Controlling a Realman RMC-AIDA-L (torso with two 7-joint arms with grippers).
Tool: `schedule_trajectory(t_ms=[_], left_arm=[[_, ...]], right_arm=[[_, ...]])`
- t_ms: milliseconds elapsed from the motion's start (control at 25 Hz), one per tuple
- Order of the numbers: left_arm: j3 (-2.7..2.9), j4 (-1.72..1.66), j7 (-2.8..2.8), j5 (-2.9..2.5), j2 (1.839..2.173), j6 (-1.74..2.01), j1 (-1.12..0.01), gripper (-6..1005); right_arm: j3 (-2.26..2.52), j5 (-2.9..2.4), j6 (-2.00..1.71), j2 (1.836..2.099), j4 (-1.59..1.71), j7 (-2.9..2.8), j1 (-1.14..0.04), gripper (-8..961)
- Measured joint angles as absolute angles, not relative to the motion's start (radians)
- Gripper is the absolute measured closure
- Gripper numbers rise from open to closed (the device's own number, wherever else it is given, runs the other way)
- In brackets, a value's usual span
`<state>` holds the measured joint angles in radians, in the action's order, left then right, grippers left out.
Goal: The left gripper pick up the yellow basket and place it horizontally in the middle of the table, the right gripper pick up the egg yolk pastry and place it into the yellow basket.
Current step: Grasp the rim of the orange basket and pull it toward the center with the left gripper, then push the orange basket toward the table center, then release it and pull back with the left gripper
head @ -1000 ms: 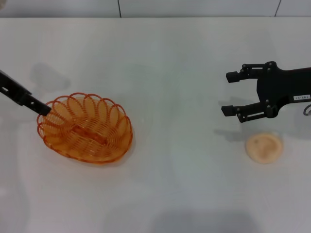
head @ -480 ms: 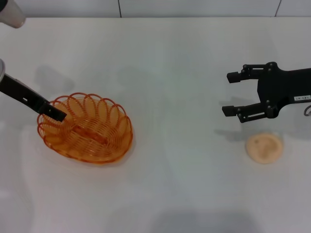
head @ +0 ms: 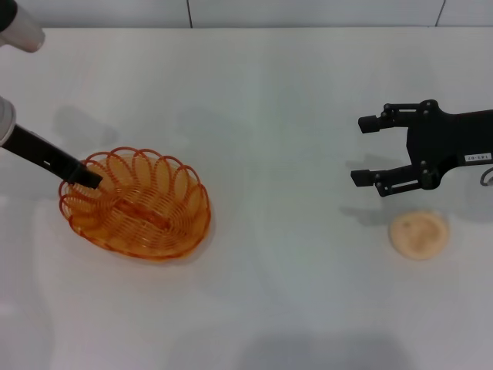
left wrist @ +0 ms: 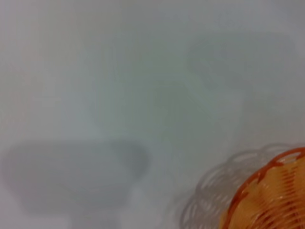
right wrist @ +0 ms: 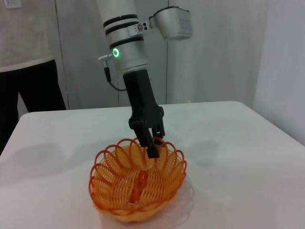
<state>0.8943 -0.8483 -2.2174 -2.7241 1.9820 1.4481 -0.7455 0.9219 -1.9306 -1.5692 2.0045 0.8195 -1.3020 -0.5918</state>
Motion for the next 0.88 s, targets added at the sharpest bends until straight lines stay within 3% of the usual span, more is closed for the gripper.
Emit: schedule_trajectory(t_ms=[200, 640, 880], left_arm=[[0.894, -0.848, -2.218, -2.719, 1.983, 1.440, -0.745, 788], [0.897, -0.872, -2.262, -2.613, 1.992, 1.460, -0.741, 895], [0.901, -0.943, -2.392, -2.602, 2.050, 1.538, -0.746, 903]], right_arm=[[0.922, -1.922, -1.569, 2.005, 0.819, -1.302, -0.590, 112], [0.906, -1.919, -1.569, 2.005, 0.821, -1.302, -0.584, 112], [0.893, -1.903, -1.576, 2.005, 0.827, -1.286, -0.575, 111]])
